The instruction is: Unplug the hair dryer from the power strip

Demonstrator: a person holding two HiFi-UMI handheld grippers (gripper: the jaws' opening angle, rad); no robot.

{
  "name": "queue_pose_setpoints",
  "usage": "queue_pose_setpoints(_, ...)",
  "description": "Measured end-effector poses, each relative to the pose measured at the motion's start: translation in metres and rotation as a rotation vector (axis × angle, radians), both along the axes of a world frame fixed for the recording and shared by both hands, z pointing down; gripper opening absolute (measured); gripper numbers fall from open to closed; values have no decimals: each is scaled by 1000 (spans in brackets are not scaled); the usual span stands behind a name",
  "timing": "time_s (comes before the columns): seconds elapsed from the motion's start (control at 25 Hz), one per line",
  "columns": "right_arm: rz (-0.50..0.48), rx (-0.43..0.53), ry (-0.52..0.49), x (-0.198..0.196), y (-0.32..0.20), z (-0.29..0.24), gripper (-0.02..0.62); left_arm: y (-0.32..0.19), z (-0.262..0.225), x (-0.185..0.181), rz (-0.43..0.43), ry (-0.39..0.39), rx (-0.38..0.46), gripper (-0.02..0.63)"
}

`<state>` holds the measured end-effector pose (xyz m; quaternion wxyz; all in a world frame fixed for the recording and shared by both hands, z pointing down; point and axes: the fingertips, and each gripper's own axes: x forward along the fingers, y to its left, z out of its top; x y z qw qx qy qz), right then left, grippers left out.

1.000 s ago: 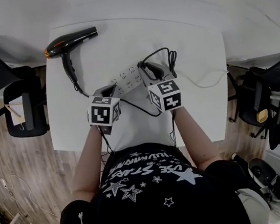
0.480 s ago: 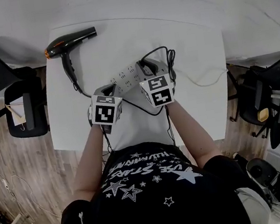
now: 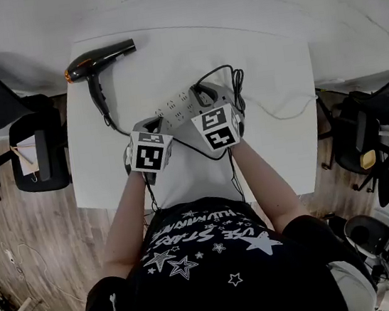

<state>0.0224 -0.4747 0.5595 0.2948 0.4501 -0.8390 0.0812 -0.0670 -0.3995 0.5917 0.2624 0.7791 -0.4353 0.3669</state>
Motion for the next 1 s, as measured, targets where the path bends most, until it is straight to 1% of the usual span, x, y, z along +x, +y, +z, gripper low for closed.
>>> queue_pose_setpoints(0.08, -8, 8, 16, 0, 1, 0, 74, 0, 0, 0, 8, -24, 5, 8)
queue_pose_setpoints(0.12, -12, 2, 7, 0, 1, 1, 73, 0, 0, 1, 14, -36, 10, 8)
queue_pose_setpoints(0.24, -3, -49, -74, 3, 1, 2, 71, 0, 0, 2, 38, -69, 33, 8)
queue_pose_setpoints(0.28, 1, -52, -83, 4, 2, 2, 71, 1, 0, 1, 45, -78, 38, 8)
queue_pose_setpoints(0.48, 10, 9, 6, 2, 4, 0, 69, 0, 1, 0, 49, -81, 40, 8)
queue_pose_setpoints(0.56, 14, 20, 28, 2, 4, -1, 67, 0, 1, 1, 59, -91, 43, 8)
queue_pose_setpoints(0.64, -5, 19, 33, 1, 4, 0, 67, 0, 1, 1, 57, -94, 42, 8)
queue_pose_setpoints(0.68, -20, 11, 23, 1, 4, 1, 67, 0, 1, 1, 54, -94, 41, 8)
queue_pose_setpoints(0.76, -27, -26, -31, 3, 3, 3, 66, 1, 1, 1, 56, -95, 39, 8)
queue_pose_setpoints(0.92, 51, -86, -175, 12, 1, 2, 63, 2, 1, 4, 62, -84, 35, 8)
queue_pose_setpoints(1.0, 67, -87, -207, 14, 1, 0, 61, 2, 0, 4, 67, -87, 35, 8)
